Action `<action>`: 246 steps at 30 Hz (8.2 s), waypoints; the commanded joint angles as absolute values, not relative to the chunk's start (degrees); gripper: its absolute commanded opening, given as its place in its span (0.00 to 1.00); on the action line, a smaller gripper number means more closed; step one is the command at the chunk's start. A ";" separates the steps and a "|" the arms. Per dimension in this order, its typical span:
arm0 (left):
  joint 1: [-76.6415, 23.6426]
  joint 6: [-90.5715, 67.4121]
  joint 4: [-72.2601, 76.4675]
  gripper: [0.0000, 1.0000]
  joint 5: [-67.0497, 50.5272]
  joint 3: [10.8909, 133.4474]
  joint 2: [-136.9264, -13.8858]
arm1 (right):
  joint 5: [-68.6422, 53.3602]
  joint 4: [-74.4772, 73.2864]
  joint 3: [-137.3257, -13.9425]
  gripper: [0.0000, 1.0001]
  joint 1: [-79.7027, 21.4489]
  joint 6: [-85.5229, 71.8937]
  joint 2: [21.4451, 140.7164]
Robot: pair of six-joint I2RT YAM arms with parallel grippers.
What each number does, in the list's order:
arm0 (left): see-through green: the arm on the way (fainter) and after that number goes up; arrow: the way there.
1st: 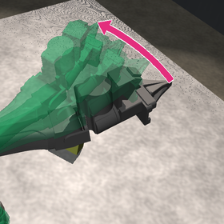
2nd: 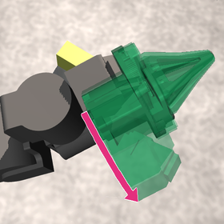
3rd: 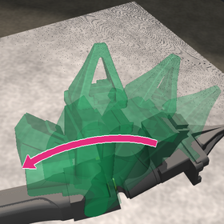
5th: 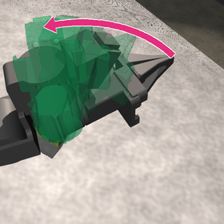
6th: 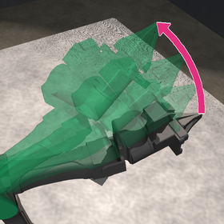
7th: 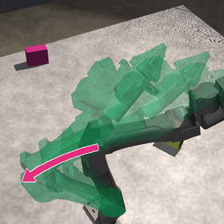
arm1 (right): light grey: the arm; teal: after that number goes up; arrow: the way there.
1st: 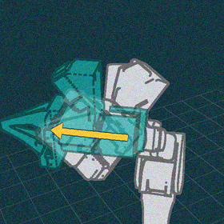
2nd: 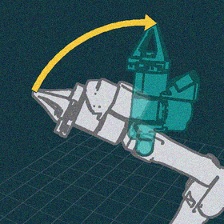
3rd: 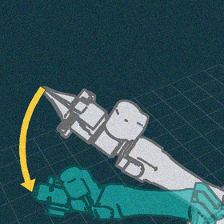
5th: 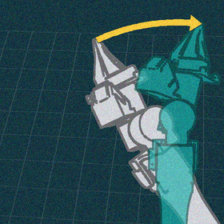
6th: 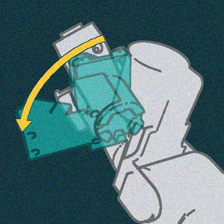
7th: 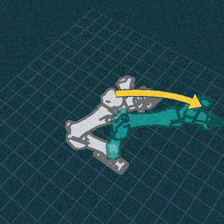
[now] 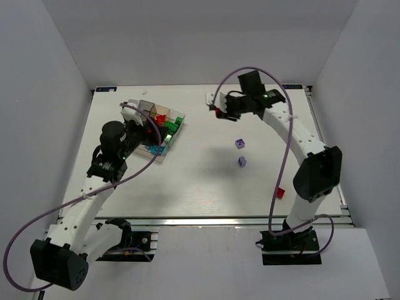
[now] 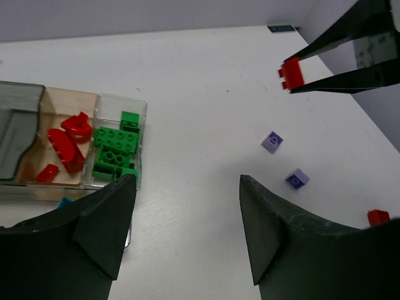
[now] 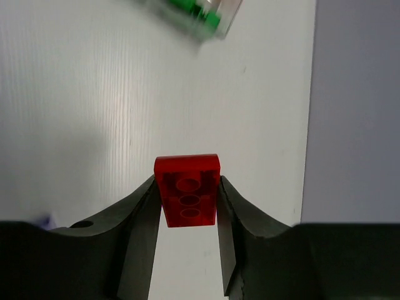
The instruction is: Sort the legos into containers by color
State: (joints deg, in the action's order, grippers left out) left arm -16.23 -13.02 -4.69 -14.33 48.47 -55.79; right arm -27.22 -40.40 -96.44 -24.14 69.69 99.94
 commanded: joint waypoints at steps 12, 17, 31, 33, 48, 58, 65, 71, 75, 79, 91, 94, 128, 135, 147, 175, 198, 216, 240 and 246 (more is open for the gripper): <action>-15.91 -10.90 -0.44 0.77 5.97 42.98 -37.54 | -25.93 1.53 -121.13 0.00 -41.65 26.21 129.02; -15.91 -10.90 0.97 0.77 5.89 43.15 -35.95 | -23.21 17.92 -124.62 0.00 -42.63 16.36 137.45; -15.91 -11.07 0.97 0.77 5.62 43.24 -34.28 | -14.85 32.08 -128.67 0.02 -43.42 22.41 149.85; -15.91 -11.16 0.97 0.77 5.54 43.24 -34.28 | -15.81 32.69 -127.88 0.07 -43.50 22.67 149.94; -15.91 -11.34 0.97 0.78 5.98 43.07 -34.72 | -16.53 32.78 -127.09 0.61 -43.33 24.35 149.24; -15.91 -11.69 1.49 0.62 3.34 42.89 -35.33 | -30.54 -5.57 -125.88 0.10 -36.84 21.08 130.37; -15.91 -12.48 2.11 0.33 0.18 42.98 -35.77 | -37.58 -58.16 -107.79 0.49 -32.43 67.02 108.95; -15.91 -13.01 2.11 0.60 0.09 43.07 -35.95 | -17.20 -49.99 -79.23 0.80 -29.01 56.37 92.33; -15.91 -12.92 2.11 0.66 0.09 42.98 -35.60 | -8.71 -43.42 -63.57 0.81 -25.15 50.19 82.55; -15.91 -12.92 2.11 0.67 0.09 42.98 -35.68 | -5.28 -47.36 -56.00 0.81 -20.84 52.20 76.56; -16.44 -11.69 2.02 0.67 1.93 42.45 -36.74 | -2.02 -53.00 -48.87 0.81 -15.30 47.03 79.98; -16.44 -11.60 2.02 0.68 1.93 42.45 -37.00 | -1.76 -52.82 -48.34 0.82 -14.85 45.53 80.94; -16.44 -9.76 2.29 0.68 7.73 41.22 -34.98 | -20.83 -40.94 -115.01 0.00 -41.21 48.81 118.18; -16.44 -8.88 2.20 0.67 10.37 40.87 -34.37 | -19.87 -4.07 -129.49 0.00 -48.51 26.38 136.14; -16.44 -9.58 2.11 0.68 9.23 41.22 -33.75 | -6.77 23.90 -128.50 0.02 -49.31 18.72 147.39; -16.44 -8.88 3.95 0.24 0.90 40.69 -36.64 | -1.50 12.69 -128.66 0.14 -43.26 16.36 138.18; -36.89 -19.79 -15.63 0.85 -14.35 74.42 -97.97 | -40.68 -16.89 -54.16 0.00 2.63 -2.36 69.97; -48.78 -14.78 -26.38 0.91 13.02 114.17 -132.53 | -54.32 -18.99 -52.21 0.52 14.77 2.11 64.51; -48.78 -0.70 -26.54 0.80 1.05 123.05 -140.89 | -57.65 -19.86 -51.77 0.53 18.89 5.19 65.65; -48.78 -1.67 -26.11 0.61 1.58 123.40 -141.42 | -58.36 -20.13 -51.68 0.53 19.68 5.71 65.30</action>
State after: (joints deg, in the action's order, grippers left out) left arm -48.71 -1.56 -25.93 0.78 120.97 -142.91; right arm -56.36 -20.47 -51.64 19.09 4.73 65.63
